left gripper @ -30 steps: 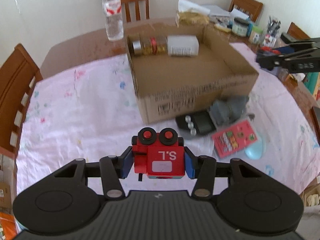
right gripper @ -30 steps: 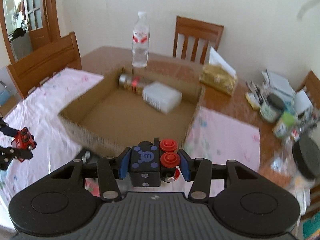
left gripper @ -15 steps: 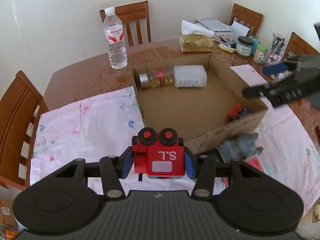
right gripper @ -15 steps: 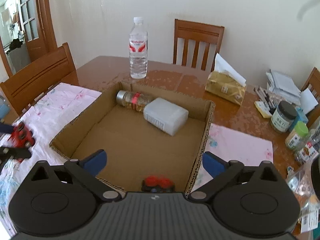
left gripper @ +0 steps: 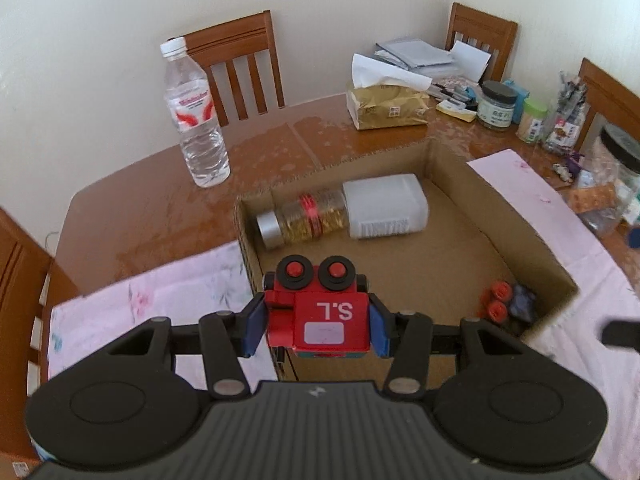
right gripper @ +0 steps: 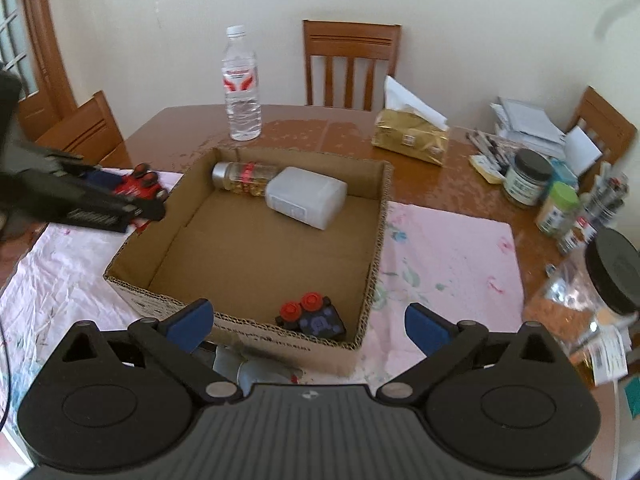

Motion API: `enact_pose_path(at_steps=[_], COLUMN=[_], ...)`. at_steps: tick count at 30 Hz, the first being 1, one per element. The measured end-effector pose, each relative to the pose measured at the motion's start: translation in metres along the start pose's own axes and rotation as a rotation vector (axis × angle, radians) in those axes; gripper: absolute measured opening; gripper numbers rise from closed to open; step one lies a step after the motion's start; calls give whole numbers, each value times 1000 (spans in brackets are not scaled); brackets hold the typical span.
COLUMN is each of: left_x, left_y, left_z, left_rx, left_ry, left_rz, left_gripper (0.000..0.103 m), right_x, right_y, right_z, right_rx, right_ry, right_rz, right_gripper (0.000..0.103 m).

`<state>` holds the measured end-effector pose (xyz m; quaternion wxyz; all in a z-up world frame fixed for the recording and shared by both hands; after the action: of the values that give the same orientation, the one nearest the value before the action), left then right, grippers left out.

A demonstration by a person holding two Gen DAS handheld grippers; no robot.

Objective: Organize rigid objects
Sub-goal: 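Lower the red truck into the box and open the left tool, then move the left tool toward the clear plastic jar while the right tool approaches the teal container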

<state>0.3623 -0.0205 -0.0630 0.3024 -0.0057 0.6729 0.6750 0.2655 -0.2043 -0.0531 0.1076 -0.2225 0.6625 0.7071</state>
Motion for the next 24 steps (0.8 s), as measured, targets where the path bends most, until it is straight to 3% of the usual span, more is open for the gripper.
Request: enact_pose_path(at_steps=[6, 7, 8, 9, 11, 15, 24], left_x=[-29, -33, -37, -39, -40, -31, 21], left_y=[-23, -23, -22, -20, -13, -5, 16], left_z=[8, 12, 15, 20, 23, 23, 24], left_rx=[-12, -20, -31, -46, -52, -53, -81], left_ry=[24, 38, 59, 81, 93, 84, 112], left_rz=[-13, -28, -44, -64, -108, -114, -112], left_gripper=[53, 67, 88, 95, 97, 97, 98], right_x=[12, 14, 15, 17, 21, 29, 48], right_y=[9, 9, 9, 9, 8, 4, -9], right_z=[-8, -9, -11, -12, -13, -14, -18], right_rx=[26, 32, 36, 39, 46, 56, 56], right_ry=[-54, -61, -67, -72, -76, -76, -63], right_rz=[5, 6, 8, 10, 16, 28, 62], right_gripper=[103, 103, 103, 103, 103, 103, 103])
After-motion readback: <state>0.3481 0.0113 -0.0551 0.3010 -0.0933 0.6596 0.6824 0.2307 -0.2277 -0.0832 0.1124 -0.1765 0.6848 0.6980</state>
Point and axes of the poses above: each gripper's, at about its wrist camera, not at the fingertips, and y roughly against the way its jaws point, z to its left, x to its underside, the point moved 7 cm from there along -y, roughly the way its jaws point, and after that the axes turned 13 degrees about z, right-handed, at the moved point
